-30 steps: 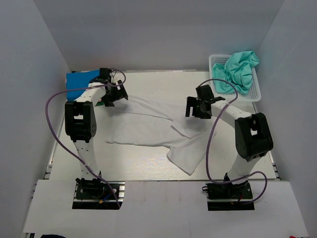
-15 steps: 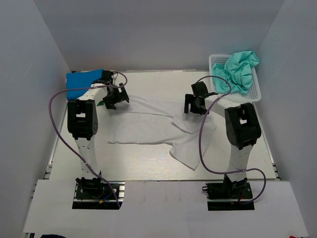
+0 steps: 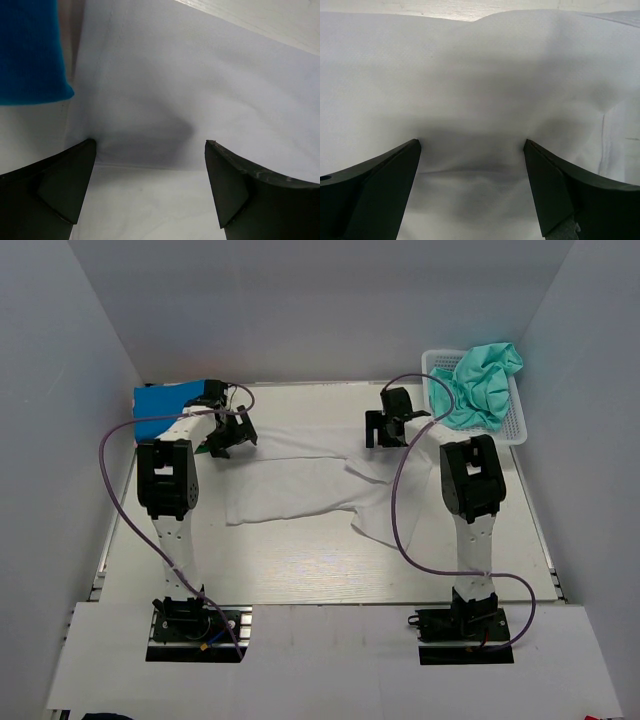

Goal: Fold and stack the t-shirts
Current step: Fold the flattened tshirt in 1/3 of the way, then grap the side of the flattened tshirt closest away from the robot with both arms

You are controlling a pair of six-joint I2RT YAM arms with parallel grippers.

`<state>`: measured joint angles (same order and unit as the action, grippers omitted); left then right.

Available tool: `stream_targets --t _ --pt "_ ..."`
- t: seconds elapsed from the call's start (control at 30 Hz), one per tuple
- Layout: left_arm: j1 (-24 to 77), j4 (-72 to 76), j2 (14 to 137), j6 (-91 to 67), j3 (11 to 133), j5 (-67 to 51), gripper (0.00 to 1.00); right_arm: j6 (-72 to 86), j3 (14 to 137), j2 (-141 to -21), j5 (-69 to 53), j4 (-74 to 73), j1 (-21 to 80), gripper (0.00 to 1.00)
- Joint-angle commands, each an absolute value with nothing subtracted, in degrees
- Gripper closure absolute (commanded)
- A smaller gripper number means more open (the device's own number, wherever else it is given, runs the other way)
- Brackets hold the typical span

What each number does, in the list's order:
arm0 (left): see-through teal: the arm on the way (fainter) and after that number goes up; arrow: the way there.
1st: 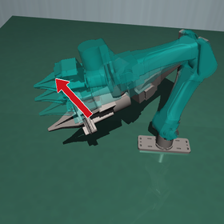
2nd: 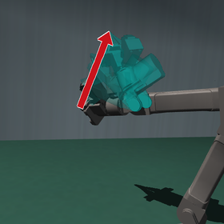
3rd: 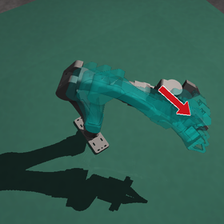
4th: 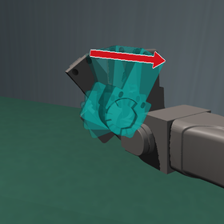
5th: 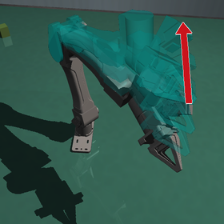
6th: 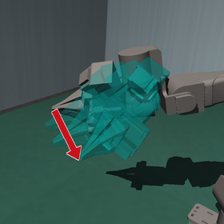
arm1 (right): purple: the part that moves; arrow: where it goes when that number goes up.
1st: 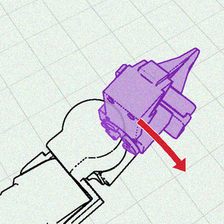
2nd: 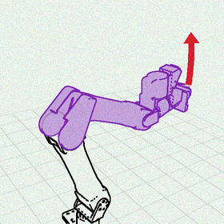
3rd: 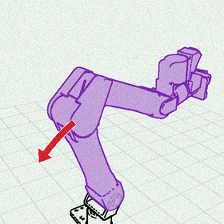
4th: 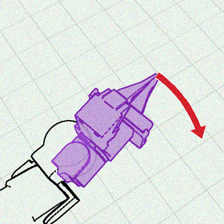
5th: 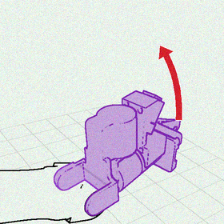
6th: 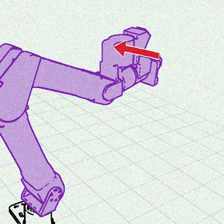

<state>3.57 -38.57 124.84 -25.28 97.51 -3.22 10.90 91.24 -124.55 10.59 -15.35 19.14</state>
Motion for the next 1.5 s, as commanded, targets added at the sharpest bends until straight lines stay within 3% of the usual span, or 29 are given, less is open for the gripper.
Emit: stream_targets --t 0.0,0.77,1.13,1.47 --pt "3.2 -38.6 121.9 -24.7 96.9 -2.0 0.00 8.2 92.2 -123.4 6.4 -13.5 18.8 0.10" --pt "3.8 -39.7 91.6 -28.7 73.6 -1.5 0.00 4.5 63.5 -91.9 -1.2 -3.0 23.3 0.10" --pt "2.7 -48.7 85.2 -34.3 63.5 6.3 0.00 12.3 54.7 -78.2 6.9 -12.8 24.3 0.10" --pt "-0.3 -46.7 86.0 -36.2 62.4 3.4 0.00 20.9 49.1 -69.7 6.2 -23.6 24.5 0.10"
